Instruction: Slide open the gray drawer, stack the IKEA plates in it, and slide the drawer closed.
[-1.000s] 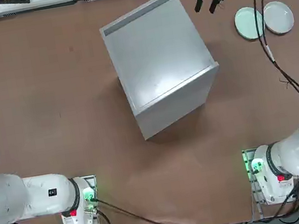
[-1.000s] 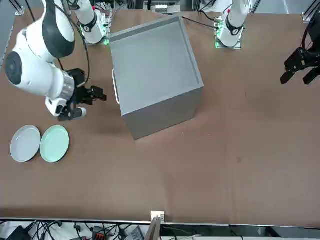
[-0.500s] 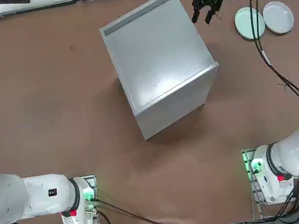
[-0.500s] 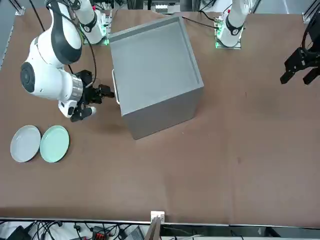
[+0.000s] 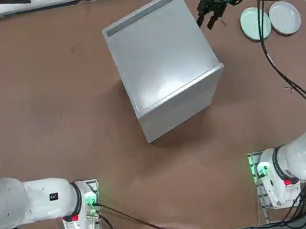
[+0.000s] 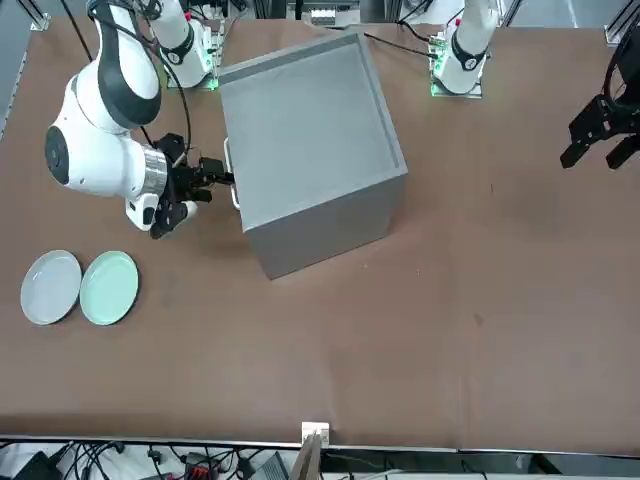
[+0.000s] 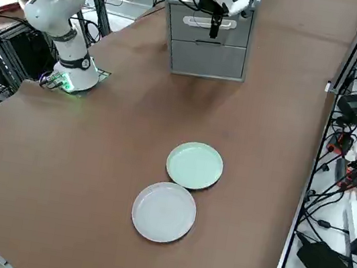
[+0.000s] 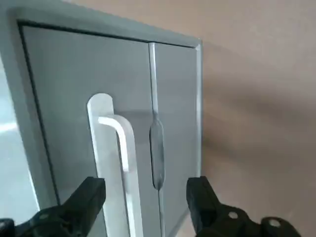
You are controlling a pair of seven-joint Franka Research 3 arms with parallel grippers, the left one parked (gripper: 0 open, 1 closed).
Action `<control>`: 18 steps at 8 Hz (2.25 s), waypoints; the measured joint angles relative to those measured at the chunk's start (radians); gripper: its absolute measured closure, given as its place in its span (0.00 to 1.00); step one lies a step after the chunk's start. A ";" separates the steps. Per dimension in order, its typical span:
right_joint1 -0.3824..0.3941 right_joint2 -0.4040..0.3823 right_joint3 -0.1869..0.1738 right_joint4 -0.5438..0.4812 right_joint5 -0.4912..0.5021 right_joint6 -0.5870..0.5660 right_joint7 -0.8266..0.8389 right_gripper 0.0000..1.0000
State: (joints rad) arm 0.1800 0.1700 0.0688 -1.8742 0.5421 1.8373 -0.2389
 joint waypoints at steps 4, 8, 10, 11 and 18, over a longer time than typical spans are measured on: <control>0.006 -0.006 0.004 -0.045 0.004 0.047 -0.023 0.00; 0.022 -0.006 0.009 -0.070 0.005 0.088 -0.026 0.00; 0.033 -0.005 0.008 -0.090 0.004 0.119 -0.027 0.00; 0.033 -0.005 0.008 -0.093 0.004 0.121 -0.028 0.00; -0.044 -0.004 -0.007 -0.103 0.005 0.064 -0.145 0.00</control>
State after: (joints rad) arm 0.1356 0.1662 0.0622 -1.9769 0.5469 1.9016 -0.3838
